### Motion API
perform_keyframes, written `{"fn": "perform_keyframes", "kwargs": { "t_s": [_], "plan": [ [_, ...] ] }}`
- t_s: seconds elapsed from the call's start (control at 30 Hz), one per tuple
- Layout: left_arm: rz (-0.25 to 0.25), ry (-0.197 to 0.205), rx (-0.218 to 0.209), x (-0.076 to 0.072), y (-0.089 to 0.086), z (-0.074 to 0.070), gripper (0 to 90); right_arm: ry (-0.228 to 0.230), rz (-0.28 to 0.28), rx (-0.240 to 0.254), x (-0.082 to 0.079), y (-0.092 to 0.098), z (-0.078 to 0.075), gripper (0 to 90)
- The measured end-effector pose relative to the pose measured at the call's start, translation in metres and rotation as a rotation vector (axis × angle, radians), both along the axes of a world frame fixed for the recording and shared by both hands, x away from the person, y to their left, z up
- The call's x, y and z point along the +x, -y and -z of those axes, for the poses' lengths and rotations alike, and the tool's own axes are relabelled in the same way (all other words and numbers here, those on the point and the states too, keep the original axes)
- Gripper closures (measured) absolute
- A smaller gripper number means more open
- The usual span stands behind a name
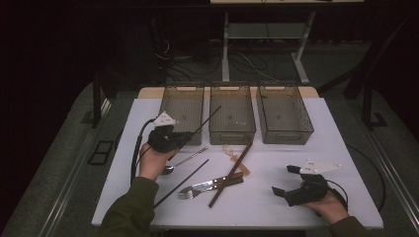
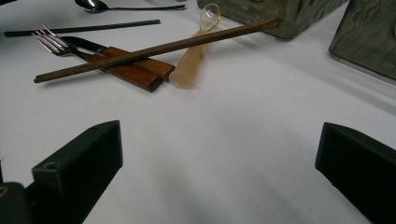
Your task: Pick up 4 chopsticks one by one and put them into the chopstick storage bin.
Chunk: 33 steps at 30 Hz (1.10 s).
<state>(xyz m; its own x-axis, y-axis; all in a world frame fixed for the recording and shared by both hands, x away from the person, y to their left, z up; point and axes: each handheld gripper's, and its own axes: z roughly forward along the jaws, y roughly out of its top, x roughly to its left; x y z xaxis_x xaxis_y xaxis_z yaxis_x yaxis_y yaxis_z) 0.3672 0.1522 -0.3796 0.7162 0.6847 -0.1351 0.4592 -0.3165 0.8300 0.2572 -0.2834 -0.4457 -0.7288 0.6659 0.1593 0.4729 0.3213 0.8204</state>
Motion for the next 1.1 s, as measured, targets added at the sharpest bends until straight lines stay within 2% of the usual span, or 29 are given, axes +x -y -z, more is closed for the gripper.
{"fn": "perform_keyframes", "kwargs": {
  "t_s": [0.43, 0.83, 1.03, 1.1],
  "plan": [
    [-0.015, -0.007, -0.019, 0.027, 0.003, -0.012, 85.2, 0.0, 0.001, 0.002, 0.0, 0.0, 0.0, 0.7],
    [-0.071, 0.004, 0.001, 0.062, -0.004, -0.026, 85.2, 0.0, 0.0, 0.008, -0.001, 0.0, -0.001, 0.7],
    [-0.1, 0.005, -0.009, 0.079, -0.011, -0.027, 85.2, 0.0, -0.002, 0.009, -0.001, 0.0, -0.001, 0.7],
    [-0.112, 0.007, 0.005, 0.084, -0.013, -0.025, 85.2, 0.0, -0.001, 0.009, -0.001, 0.0, -0.001, 0.7]
  ]
}}
